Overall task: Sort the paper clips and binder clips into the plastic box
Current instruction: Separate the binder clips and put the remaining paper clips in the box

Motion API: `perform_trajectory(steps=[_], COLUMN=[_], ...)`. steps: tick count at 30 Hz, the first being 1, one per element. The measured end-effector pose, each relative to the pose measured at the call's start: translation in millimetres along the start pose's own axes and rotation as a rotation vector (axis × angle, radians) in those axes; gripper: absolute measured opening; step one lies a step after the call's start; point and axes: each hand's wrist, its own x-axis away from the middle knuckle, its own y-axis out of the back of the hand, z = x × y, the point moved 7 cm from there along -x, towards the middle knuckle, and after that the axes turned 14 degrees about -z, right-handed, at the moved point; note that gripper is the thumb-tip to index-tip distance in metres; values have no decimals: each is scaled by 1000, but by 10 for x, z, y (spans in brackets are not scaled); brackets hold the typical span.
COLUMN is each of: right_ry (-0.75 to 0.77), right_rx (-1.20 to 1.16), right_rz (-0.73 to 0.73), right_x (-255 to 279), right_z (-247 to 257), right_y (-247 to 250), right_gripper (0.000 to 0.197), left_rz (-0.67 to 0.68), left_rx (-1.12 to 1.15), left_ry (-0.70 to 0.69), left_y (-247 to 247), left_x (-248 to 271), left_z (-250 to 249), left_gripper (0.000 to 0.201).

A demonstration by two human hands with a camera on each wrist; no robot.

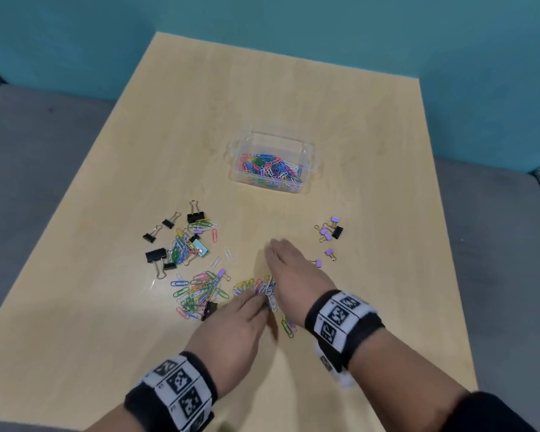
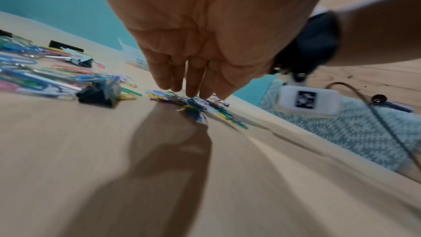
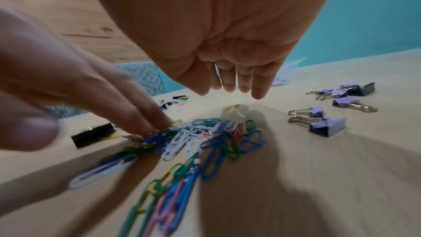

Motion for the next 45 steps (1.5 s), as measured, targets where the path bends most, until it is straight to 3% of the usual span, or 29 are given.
perform_trajectory(steps=[3, 5, 7, 9, 13, 16, 18, 21, 26, 30, 35, 37, 41, 45], right_ry=[37, 73, 89, 8, -237, -297, -315, -339, -308, -290, -349, -431, -666, -777], right_rx=[95, 58, -85, -201, -244, -158, -132, -162, -142, -116, -188, -272, -627, -910], right_rz=[98, 101, 40, -55, -112, -16, -31, -106, -139, -69, -33, -22, -9, 16], right_x=[-63, 73, 300, 535, 941, 1009, 888, 600, 238, 131, 67, 64, 117, 92], right_z=[3, 39, 61, -43, -336, -273, -208, -149, -59, -80, -203, -299, -485, -585], right_y=[-173, -213, -152, -31, -14, -173, -218, -238, -207, -202, -115, -97, -111, -59], right_gripper=[70, 65, 59, 57, 58, 73, 80, 75, 31, 28, 11, 13, 13, 12], left_rz=[-26, -48, -89, -129, -99, -44, -18, -17, -50, -26, -17, -3, -21, -36], left_rx=[30, 58, 79, 108, 116, 79, 66, 66, 180, 219, 331, 413, 836, 1150], left_ry=[-35, 11, 106, 209, 331, 359, 362, 384, 489, 556, 703, 799, 1093, 1240], left_y=[45, 53, 67, 111, 121, 75, 35, -17, -2, 5, 8, -8, -31, 70], left_x=[113, 173, 225, 254, 214, 53, -84, -262, -466, -548, -562, -528, -439, -492], left_z=[-198, -224, -156, -65, 72, 111, 124, 192, 336, 400, 550, 621, 712, 756], left_gripper=[46, 45, 41, 35, 61, 78, 81, 67, 22, 12, 10, 10, 14, 14])
